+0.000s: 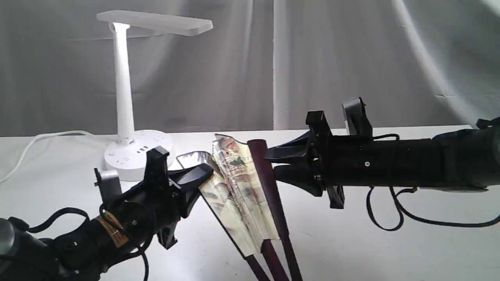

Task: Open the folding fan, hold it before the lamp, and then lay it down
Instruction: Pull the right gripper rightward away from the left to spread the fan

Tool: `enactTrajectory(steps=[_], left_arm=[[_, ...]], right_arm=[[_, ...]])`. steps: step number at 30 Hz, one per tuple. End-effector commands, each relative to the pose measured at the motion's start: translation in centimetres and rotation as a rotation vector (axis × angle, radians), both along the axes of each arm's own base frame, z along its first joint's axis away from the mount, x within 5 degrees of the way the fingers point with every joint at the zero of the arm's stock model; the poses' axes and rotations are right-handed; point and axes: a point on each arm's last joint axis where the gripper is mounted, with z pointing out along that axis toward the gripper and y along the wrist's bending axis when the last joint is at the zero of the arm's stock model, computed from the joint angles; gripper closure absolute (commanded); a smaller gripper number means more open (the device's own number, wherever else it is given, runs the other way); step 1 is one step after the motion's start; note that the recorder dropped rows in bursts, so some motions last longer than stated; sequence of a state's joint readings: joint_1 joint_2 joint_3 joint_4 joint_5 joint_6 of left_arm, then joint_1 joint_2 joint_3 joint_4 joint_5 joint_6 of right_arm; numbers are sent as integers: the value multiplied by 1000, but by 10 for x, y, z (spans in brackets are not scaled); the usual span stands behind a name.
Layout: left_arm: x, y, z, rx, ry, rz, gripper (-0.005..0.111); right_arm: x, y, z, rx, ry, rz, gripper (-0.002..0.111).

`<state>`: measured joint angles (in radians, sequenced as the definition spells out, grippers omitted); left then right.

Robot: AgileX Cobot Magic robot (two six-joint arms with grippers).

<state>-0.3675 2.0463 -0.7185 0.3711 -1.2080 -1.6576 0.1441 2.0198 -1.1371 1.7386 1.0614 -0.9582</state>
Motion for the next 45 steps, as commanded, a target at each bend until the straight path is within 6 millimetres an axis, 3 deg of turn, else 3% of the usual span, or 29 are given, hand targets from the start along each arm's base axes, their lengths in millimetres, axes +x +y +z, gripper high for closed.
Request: enactTrajectory(steps=[1, 8, 19, 28, 35, 45], left_arm=[[3, 0, 2, -25, -7, 4, 107], [10, -6, 11, -27, -54, -38, 107], [9, -8, 10, -20, -55, -56, 107], [9, -7, 10, -16, -57, -63, 107], [17, 2, 12, -54, -47, 68, 107], [24, 14, 13, -93, -38, 228, 107]], right_arm=[[0, -1, -3, 3, 4, 21, 61], [-2, 3, -19, 46, 53, 64, 63], [-2, 3, -16, 87, 48, 79, 70], [-2, 3, -16, 74, 3, 86, 108], [2, 2, -13, 69, -18, 81, 108], [23, 0, -4, -10, -60, -11, 108]])
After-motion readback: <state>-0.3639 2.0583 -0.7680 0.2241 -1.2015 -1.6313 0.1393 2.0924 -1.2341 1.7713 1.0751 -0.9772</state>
